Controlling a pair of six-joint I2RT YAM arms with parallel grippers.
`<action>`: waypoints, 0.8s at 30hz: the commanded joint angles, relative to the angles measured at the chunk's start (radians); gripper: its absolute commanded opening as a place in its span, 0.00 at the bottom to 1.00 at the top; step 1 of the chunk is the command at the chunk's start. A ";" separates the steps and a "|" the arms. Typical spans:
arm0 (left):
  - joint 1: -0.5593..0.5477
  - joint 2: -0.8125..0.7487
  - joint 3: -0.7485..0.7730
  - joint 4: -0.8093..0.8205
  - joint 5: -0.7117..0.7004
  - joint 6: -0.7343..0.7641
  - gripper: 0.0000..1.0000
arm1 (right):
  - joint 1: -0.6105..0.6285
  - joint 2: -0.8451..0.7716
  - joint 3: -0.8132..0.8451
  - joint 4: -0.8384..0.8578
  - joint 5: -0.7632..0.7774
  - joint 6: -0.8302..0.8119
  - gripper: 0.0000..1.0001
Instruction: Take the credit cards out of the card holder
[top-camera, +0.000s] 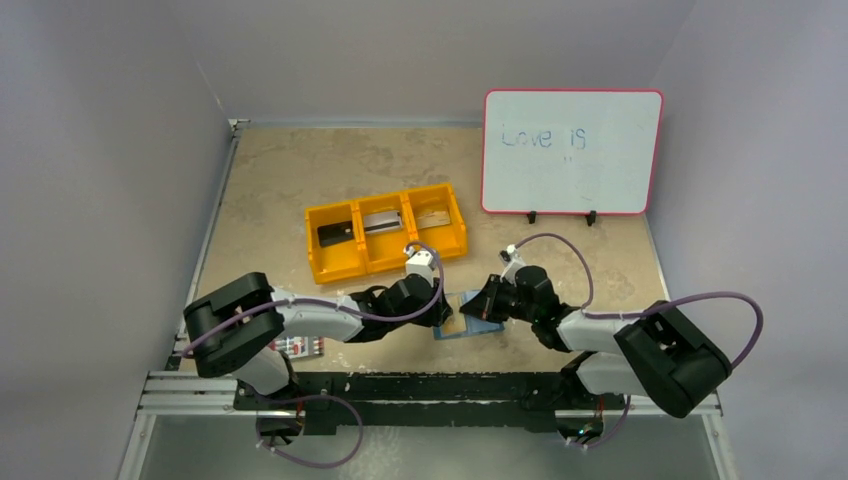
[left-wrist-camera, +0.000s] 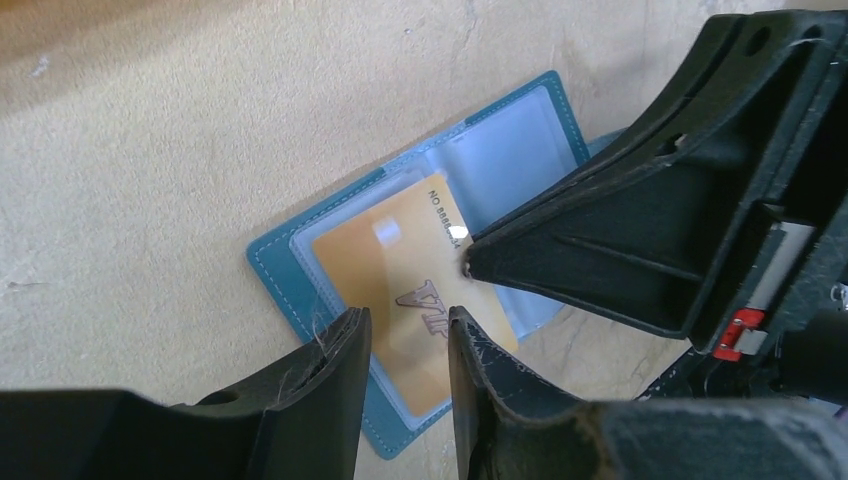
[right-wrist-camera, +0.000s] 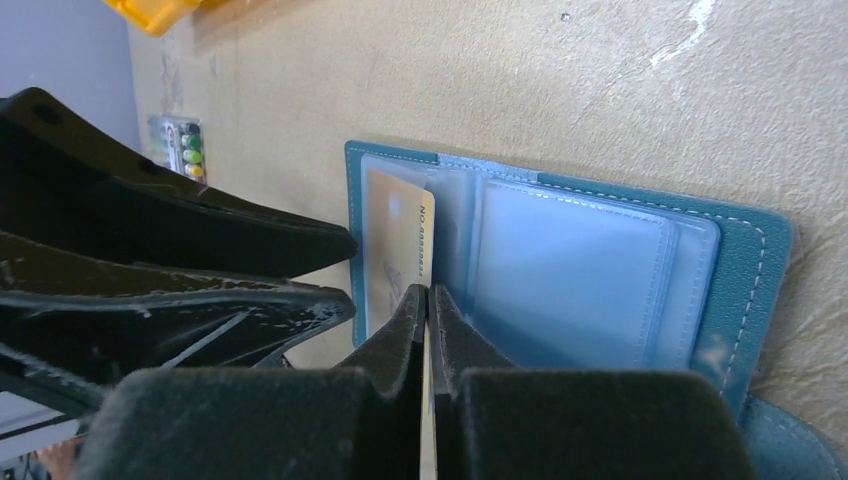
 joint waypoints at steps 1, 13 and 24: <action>-0.001 0.033 0.031 0.069 -0.006 -0.032 0.33 | 0.000 -0.013 0.024 -0.022 0.018 -0.012 0.00; -0.001 0.093 -0.007 0.010 -0.103 -0.086 0.25 | 0.000 -0.067 0.036 -0.113 0.071 0.004 0.00; 0.000 0.127 -0.004 -0.067 -0.152 -0.103 0.16 | -0.004 -0.173 0.019 -0.214 0.158 0.042 0.00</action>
